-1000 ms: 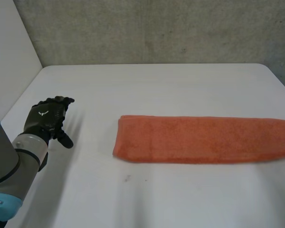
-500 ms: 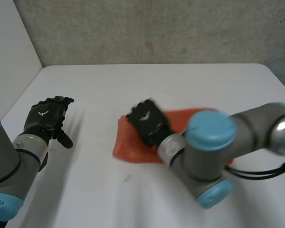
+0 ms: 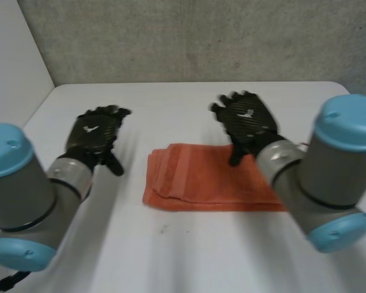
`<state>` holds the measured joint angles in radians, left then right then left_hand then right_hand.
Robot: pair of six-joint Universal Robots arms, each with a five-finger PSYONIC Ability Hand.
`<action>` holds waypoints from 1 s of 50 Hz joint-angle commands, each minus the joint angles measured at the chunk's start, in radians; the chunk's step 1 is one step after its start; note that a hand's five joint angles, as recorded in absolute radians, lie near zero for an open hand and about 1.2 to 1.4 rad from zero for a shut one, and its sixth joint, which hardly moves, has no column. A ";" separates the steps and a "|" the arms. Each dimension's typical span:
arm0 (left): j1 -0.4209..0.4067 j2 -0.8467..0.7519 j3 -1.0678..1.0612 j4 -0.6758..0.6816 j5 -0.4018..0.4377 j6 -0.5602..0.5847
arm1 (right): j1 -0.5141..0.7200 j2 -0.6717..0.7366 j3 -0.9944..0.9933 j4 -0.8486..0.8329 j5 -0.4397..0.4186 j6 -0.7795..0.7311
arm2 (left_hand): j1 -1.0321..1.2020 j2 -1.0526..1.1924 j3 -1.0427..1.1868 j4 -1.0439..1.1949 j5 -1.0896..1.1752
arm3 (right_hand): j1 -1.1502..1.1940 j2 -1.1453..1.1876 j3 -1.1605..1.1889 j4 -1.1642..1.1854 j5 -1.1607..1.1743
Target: Fold the laundry
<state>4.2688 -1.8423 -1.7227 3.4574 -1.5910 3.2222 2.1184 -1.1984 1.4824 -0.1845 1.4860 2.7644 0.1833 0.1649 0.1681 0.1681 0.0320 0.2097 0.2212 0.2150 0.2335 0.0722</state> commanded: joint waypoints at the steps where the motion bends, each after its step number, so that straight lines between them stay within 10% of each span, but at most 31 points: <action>1: -0.161 -0.196 0.219 -0.006 0.000 0.002 | -0.221 -0.047 0.190 0.114 -0.092 0.074 | -0.005 0.013 0.010 0.010 -0.028 | -0.035 -0.047 -0.040 -0.059 -0.072; 10: -0.185 -0.368 0.341 -0.009 0.002 0.028 | -0.399 -0.038 0.369 -0.007 -0.246 0.077 | 0.004 0.022 0.019 0.019 -0.019 | 0.286 0.274 0.280 0.262 0.249; 19: -0.173 -0.439 0.342 -0.004 -0.003 0.074 | -0.417 -0.012 0.397 -0.066 -0.254 0.078 | 0.001 0.019 0.016 0.016 -0.022 | 0.518 0.507 0.513 0.494 0.481; 27: -0.161 -0.416 0.275 -0.015 -0.017 0.073 | -0.454 0.056 0.378 -0.121 -0.237 0.041 | 0.001 0.019 0.016 0.016 -0.022 | 1.186 1.175 1.181 1.162 1.149; 33: -0.162 -0.298 0.175 -0.026 -0.021 0.068 | -0.465 0.043 0.312 -0.118 -0.228 -0.022 | 0.001 0.019 0.016 0.016 -0.022 | 1.187 1.175 1.181 1.163 1.150; 50: -0.121 0.009 -0.011 -0.032 -0.181 0.060 | 0.225 0.238 -0.119 -0.033 -0.187 -0.065 | -0.009 0.010 0.006 0.006 -0.032 | 1.187 1.175 1.181 1.163 1.150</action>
<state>4.1129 -1.8979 -1.6885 3.4263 -1.7234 3.2848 2.1289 -1.0831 1.4418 -0.2361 1.3471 2.6965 0.1833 0.1649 0.1681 0.1680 0.0280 0.9709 1.1816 1.1847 1.1921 0.9859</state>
